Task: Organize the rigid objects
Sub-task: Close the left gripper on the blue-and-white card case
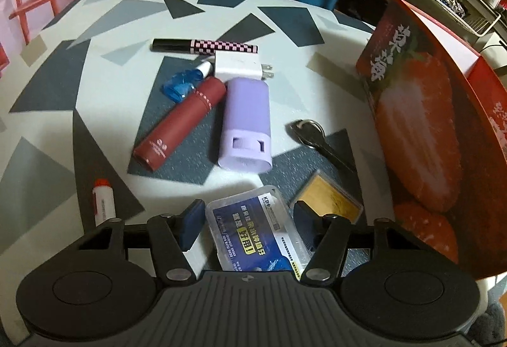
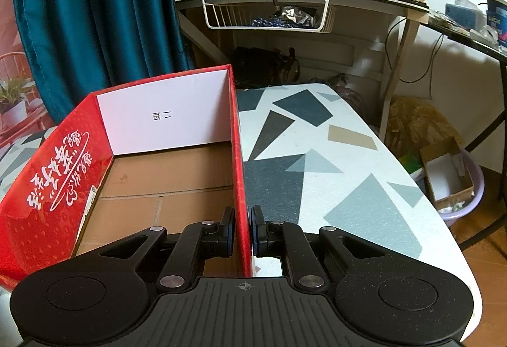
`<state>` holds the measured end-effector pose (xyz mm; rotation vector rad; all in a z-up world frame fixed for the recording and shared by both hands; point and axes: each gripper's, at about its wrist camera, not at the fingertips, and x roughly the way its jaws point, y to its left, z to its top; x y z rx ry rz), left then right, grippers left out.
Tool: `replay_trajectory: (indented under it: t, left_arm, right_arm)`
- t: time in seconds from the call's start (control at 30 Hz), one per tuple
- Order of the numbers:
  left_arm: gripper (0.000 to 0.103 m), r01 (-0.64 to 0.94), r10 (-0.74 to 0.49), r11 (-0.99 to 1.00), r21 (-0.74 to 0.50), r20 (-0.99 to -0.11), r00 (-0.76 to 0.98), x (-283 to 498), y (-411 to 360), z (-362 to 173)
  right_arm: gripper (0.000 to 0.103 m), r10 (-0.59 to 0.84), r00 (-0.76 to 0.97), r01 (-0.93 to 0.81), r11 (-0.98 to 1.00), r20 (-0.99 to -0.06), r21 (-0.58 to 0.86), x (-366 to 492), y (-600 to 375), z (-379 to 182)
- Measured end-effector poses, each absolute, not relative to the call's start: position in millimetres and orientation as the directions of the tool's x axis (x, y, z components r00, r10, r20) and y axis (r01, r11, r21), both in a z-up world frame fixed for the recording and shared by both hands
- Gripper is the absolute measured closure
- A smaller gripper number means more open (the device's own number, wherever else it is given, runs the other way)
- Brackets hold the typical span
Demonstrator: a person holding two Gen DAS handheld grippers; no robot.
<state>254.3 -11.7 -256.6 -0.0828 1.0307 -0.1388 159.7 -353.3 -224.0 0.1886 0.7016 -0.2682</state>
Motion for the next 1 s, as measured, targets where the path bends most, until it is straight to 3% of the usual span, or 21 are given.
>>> replay_trajectory:
  t: [0.27, 0.43, 0.57, 1.0]
  left_arm:
    - [0.038, 0.070, -0.131, 0.991, -0.111, -0.843, 0.521, 265, -10, -256]
    - [0.024, 0.105, -0.127, 0.991, -0.084, -0.840, 0.527, 252, -12, -250]
    - [0.024, 0.132, -0.093, 0.991, -0.026, -0.841, 0.532, 245, -19, -252]
    - [0.026, 0.099, -0.098, 0.994, -0.053, -0.840, 0.533, 245, -13, -257]
  right_arm:
    - [0.094, -0.172, 0.741, 0.296, 0.951, -0.649, 0.086, 158, -355, -224]
    - [0.094, -0.168, 0.753, 0.261, 0.964, -0.637, 0.054, 156, -353, -226]
    - [0.094, -0.150, 0.761, 0.237, 0.970, -0.631, 0.055, 155, -355, -227]
    - [0.094, -0.121, 0.775, 0.207, 0.976, -0.620, 0.068, 155, -363, -229]
